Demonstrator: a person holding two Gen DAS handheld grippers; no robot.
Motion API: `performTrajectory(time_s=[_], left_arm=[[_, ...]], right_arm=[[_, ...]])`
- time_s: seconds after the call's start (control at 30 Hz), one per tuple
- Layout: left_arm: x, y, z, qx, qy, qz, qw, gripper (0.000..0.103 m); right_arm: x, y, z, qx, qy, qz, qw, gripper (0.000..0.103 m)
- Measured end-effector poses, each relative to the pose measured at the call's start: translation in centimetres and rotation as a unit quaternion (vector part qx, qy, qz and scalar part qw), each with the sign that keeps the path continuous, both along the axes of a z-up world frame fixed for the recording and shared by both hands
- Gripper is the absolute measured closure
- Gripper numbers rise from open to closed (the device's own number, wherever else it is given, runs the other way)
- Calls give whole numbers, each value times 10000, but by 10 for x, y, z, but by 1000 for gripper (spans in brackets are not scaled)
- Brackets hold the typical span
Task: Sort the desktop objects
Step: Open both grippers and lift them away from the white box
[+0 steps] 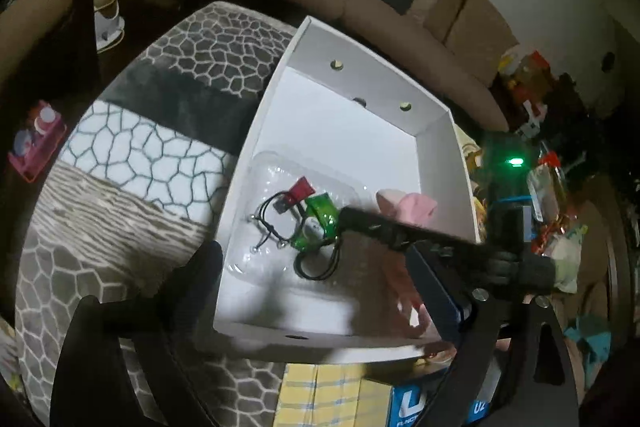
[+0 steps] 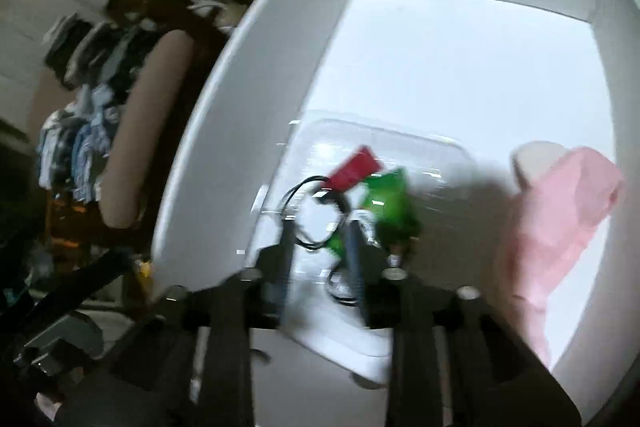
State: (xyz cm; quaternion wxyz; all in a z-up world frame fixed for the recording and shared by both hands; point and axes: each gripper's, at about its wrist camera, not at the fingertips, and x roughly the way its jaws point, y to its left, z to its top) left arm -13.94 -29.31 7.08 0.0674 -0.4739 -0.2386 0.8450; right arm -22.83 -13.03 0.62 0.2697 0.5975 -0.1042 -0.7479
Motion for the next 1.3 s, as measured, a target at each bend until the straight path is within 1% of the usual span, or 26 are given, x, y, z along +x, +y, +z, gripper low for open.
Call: performTrajectory(time_s=[0.03, 0.07, 0.1, 0.13, 0.2, 0.23, 0.27, 0.3, 0.4, 0.43, 0.5, 0.57, 0.63, 0.93, 1.0, 1.07, 1.13, 1.2, 1.3], left_arm=[[1, 2, -2, -34, -4, -15, 10000, 5], [2, 4, -4, -118, -17, -15, 9999, 0], [3, 7, -4, -254, -19, -7, 9997, 0], [6, 9, -3, -338, -8, -11, 9994, 0], [10, 15, 0, -564, 41, -17, 9984, 0], [14, 20, 3, -675, 89, -32, 9977, 0], [18, 22, 7, -736, 135, -46, 9972, 0], [22, 27, 11, -859, 216, -64, 9960, 0], [34, 41, 20, -1270, 354, -108, 9912, 0], [37, 47, 23, -1410, 375, -131, 9892, 0], [46, 60, 30, -1645, 437, -177, 9852, 0], [54, 69, 36, -1782, 508, -202, 9825, 0], [61, 77, 41, -1830, 553, -241, 9813, 0], [89, 118, 56, -1669, 606, -472, 9830, 0], [95, 133, 58, -1541, 660, -619, 9839, 0], [98, 154, 59, -1279, 707, -910, 9851, 0], [98, 174, 59, -1263, 701, -1081, 9836, 0], [99, 198, 60, -1254, 738, -1279, 9811, 0], [100, 233, 63, -1180, 815, -1549, 9775, 0]], right_arm=[[3, 4, 4, 48, 101, 0, 9999, 66], [6, 7, 10, 125, 220, 24, 9997, 61], [10, 11, 17, 195, 346, 41, 9992, 55], [13, 15, 24, 212, 431, 54, 9988, 51], [20, 23, 39, 197, 581, 97, 9981, 40], [23, 25, 46, 219, 651, 111, 9976, 37], [28, 28, 52, 264, 751, 126, 9967, 29], [33, 32, 58, 306, 854, 145, 9958, 18], [49, 43, 77, 329, 1134, 78, 9930, 3], [53, 46, 83, 322, 1185, 71, 9924, 0], [62, 57, 91, 381, 1241, 30, 9915, 0], [70, 67, 98, 461, 1298, -27, 9905, 0], [81, 78, 105, 579, 1367, -85, 9889, 0], [130, 135, 125, 662, 1475, -215, 9866, 0], [145, 158, 134, 653, 1557, -202, 9854, 0], [159, 179, 140, 643, 1626, -124, 9845, 0], [173, 204, 144, 723, 1645, -40, 9837, 0], [186, 234, 148, 844, 1677, -105, 9822, 0], [200, 281, 154, 877, 1727, -407, 9802, 0]])
